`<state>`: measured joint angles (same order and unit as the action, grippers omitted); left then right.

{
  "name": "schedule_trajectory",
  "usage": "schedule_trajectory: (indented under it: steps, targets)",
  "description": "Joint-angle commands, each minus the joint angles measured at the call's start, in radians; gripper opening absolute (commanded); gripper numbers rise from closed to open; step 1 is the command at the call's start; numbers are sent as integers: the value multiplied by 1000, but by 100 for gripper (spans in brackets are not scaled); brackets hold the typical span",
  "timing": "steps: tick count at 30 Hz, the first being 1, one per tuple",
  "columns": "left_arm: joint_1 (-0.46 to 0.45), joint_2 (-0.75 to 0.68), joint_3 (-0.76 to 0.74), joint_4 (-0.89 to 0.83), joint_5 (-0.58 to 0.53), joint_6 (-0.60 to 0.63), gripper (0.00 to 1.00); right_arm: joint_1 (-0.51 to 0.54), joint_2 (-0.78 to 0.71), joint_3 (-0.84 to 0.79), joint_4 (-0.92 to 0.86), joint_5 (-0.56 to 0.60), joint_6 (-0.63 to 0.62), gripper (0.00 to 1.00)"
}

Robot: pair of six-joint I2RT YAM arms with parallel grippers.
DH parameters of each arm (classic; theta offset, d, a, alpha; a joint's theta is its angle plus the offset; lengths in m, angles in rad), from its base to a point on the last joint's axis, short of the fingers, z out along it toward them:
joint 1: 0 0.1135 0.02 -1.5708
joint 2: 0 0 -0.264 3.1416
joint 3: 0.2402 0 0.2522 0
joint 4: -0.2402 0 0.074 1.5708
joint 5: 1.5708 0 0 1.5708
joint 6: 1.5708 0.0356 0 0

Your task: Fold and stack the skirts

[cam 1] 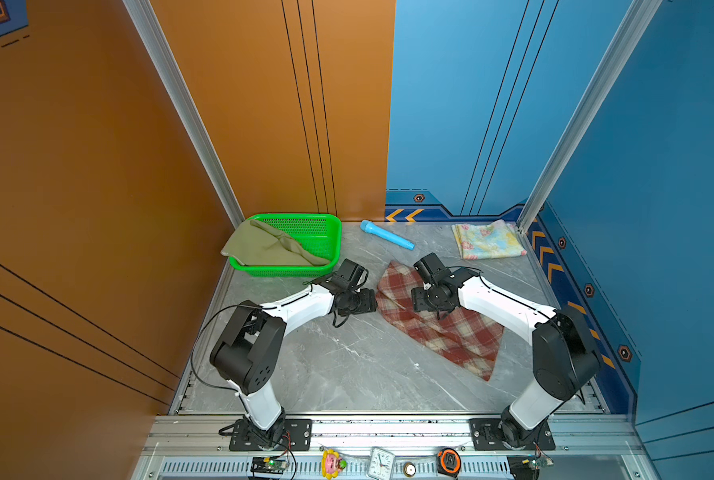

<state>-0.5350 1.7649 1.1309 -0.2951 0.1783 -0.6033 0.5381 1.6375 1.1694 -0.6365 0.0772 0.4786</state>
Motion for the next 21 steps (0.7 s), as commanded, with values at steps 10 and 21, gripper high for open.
schedule_trajectory:
  steps: [10,21]
  targets:
    - [6,195,188,-42,-2,78,33,-127,-75,-97,32,-9,-30,66]
    - [24,81,41,-62,-77,47,0,-161,65,-45,134,-63,-165,56]
